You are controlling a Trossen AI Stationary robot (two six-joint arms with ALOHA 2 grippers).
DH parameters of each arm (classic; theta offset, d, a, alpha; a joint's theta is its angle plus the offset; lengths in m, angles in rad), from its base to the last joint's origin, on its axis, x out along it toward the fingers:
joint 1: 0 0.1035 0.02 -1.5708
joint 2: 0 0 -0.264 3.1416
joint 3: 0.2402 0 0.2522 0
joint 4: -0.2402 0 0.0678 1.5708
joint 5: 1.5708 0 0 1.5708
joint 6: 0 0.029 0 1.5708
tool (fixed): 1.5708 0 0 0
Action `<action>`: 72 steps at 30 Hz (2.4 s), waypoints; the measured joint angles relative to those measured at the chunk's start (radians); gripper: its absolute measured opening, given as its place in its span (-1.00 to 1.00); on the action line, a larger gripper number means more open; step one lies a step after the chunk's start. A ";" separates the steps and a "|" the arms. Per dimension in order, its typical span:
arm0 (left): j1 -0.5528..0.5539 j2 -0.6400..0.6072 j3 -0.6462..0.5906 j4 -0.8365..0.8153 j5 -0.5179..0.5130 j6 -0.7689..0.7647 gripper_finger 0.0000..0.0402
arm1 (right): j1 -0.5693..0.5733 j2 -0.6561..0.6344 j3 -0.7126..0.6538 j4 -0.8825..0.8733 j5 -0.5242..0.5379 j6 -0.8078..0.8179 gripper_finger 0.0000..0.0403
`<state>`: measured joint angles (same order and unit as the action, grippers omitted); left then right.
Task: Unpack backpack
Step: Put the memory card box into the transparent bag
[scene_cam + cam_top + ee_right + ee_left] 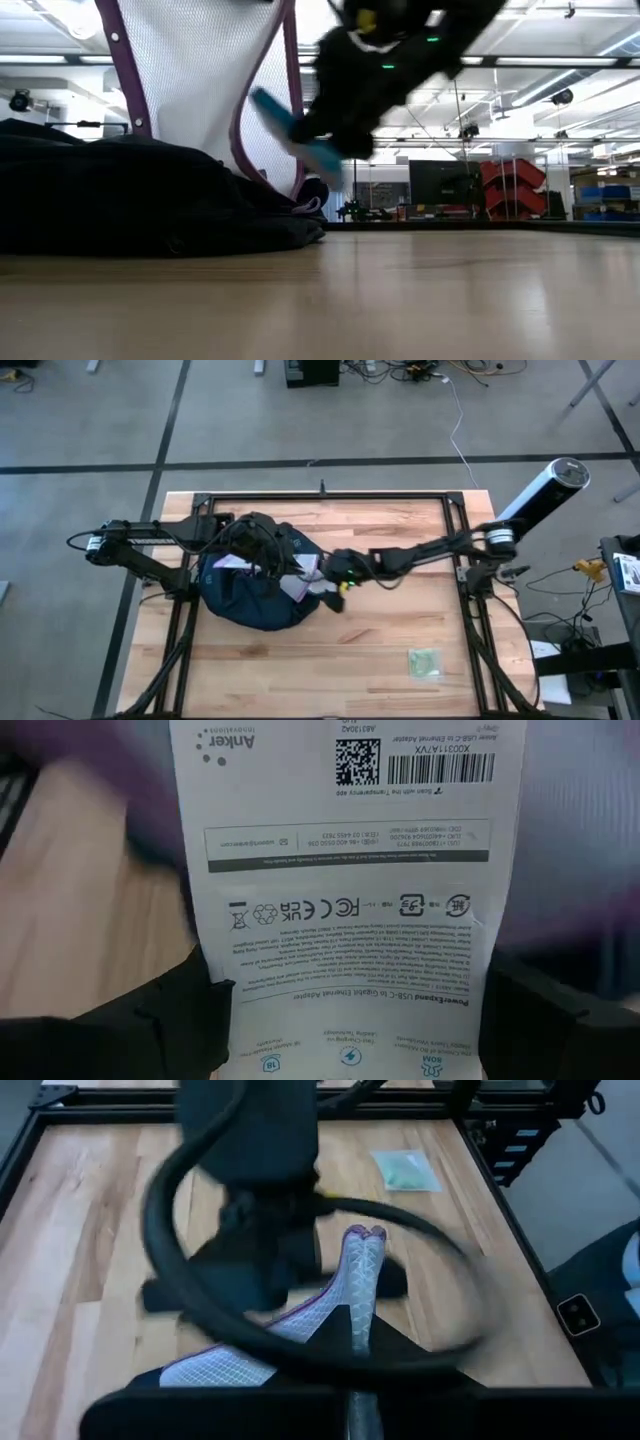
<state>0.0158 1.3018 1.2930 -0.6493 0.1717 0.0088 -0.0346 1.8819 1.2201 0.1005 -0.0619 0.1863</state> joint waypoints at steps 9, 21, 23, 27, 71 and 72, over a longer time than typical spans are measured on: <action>-0.002 -0.002 0.000 -0.065 0.004 -0.069 -1.00 | -0.032 0.152 0.300 -0.099 0.010 -0.127 0.84; -0.002 0.000 0.000 -0.109 -0.006 -0.079 -1.00 | -0.047 0.127 0.312 -0.258 0.035 -0.223 0.69; -0.002 0.001 0.000 -0.108 -0.007 -0.079 -1.00 | -0.049 0.127 0.311 -0.268 0.035 -0.205 0.79; -0.002 0.000 0.000 -0.092 -0.006 -0.078 -1.00 | -0.051 0.127 0.311 -0.244 0.036 -0.160 0.93; -0.002 -0.257 0.000 0.055 -0.004 -0.028 -1.00 | -0.033 -0.348 -0.100 -0.418 -0.012 -0.290 0.89; -0.002 -0.262 0.000 0.067 -0.004 -0.025 -1.00 | -0.024 -0.348 -0.128 -0.343 -0.016 -0.276 0.89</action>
<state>0.0137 1.0397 1.2934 -0.5823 0.1677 -0.0161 -0.0584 1.5337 1.0926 -0.2429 -0.0778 -0.0897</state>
